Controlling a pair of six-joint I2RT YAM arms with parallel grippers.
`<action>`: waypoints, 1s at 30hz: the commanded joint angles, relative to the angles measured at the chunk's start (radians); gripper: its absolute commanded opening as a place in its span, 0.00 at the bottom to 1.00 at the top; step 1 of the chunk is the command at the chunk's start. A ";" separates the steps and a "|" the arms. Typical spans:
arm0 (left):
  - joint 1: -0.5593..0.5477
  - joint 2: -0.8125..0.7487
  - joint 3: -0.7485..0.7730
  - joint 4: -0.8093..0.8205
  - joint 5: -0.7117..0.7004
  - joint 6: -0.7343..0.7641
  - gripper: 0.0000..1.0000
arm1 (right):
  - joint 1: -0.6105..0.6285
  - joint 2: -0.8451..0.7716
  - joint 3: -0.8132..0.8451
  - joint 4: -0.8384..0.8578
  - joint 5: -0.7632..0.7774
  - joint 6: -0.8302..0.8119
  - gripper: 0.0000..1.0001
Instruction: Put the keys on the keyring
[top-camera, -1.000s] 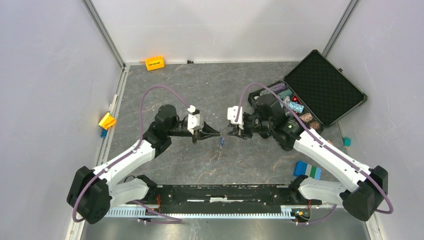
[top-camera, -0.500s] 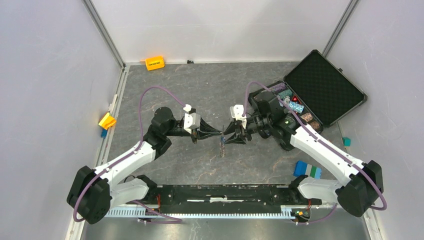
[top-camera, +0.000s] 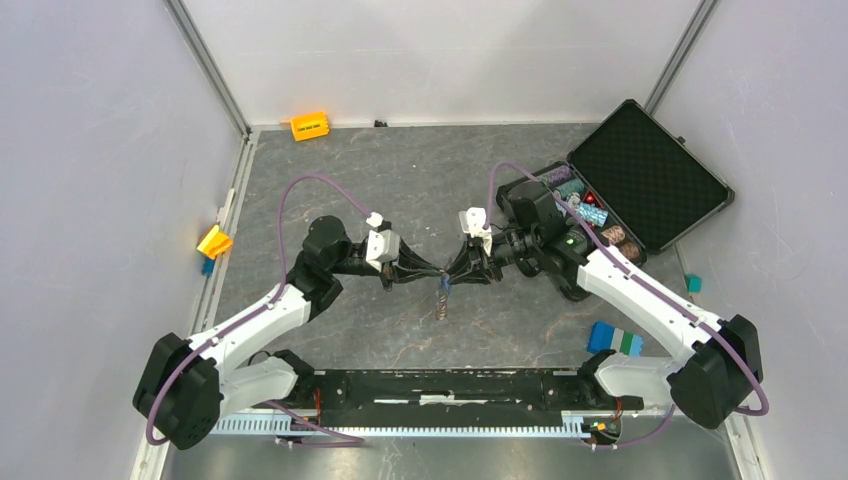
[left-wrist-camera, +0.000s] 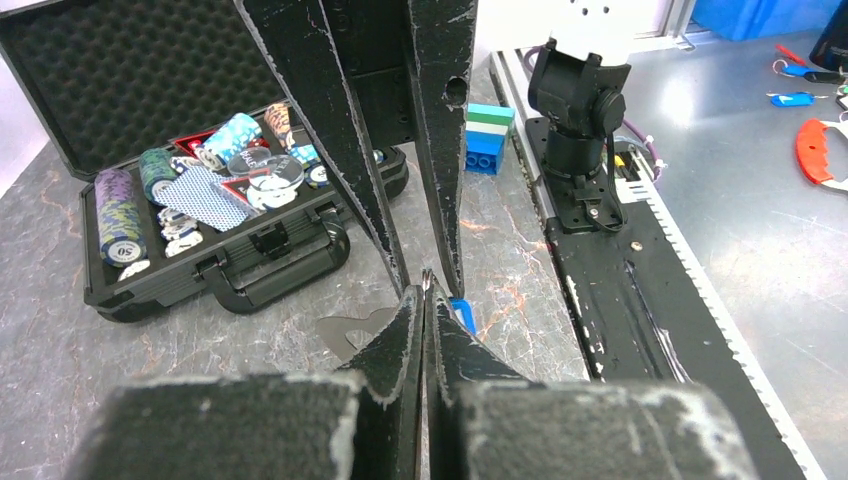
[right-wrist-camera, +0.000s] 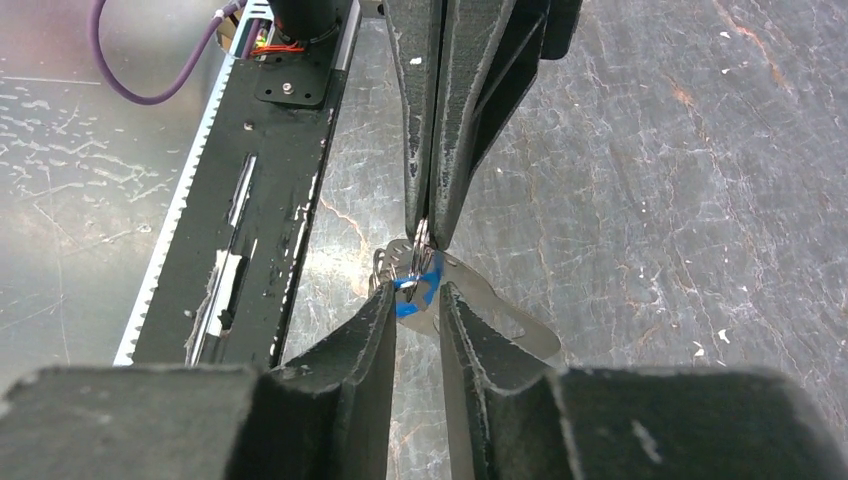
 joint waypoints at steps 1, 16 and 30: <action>0.003 -0.023 -0.002 0.025 0.026 0.029 0.02 | -0.005 -0.002 0.023 0.020 -0.035 0.011 0.25; 0.002 -0.018 -0.002 0.090 0.084 -0.010 0.02 | -0.006 0.022 0.006 0.046 -0.031 0.030 0.04; 0.003 -0.012 -0.020 0.139 0.112 -0.030 0.02 | -0.003 0.039 0.018 0.058 -0.070 0.041 0.27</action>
